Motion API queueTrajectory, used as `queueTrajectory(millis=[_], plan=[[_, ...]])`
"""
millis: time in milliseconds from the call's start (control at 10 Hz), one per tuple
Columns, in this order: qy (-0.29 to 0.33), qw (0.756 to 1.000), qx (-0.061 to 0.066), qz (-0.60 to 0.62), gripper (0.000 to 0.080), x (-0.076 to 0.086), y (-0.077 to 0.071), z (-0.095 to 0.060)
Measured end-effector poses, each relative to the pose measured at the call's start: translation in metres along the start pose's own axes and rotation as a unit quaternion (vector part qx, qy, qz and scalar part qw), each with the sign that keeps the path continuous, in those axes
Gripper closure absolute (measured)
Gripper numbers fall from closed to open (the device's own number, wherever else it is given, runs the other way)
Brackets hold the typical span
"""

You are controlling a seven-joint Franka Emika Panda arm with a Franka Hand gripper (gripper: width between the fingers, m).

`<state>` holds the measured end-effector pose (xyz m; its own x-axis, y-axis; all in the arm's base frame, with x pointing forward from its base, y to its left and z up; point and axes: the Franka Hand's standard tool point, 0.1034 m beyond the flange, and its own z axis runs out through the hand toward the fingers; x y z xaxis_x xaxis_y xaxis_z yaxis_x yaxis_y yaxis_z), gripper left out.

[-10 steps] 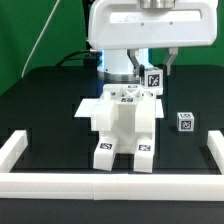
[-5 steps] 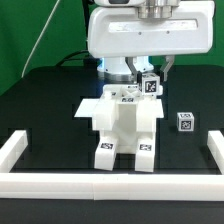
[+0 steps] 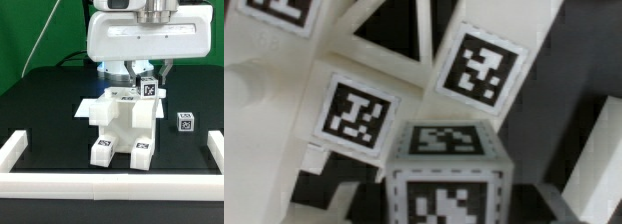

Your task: Assemble chair

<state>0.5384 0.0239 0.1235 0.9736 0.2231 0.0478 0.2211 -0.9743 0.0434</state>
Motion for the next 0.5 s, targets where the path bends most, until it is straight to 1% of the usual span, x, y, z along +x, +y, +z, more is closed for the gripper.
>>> queueTrajectory(millis=[300, 500], plan=[[0.004, 1.0, -0.006, 0.003, 0.0518, 0.009, 0.007, 0.001], [0.012, 1.0, -0.009, 0.002, 0.0518, 0.013, 0.009, 0.001]])
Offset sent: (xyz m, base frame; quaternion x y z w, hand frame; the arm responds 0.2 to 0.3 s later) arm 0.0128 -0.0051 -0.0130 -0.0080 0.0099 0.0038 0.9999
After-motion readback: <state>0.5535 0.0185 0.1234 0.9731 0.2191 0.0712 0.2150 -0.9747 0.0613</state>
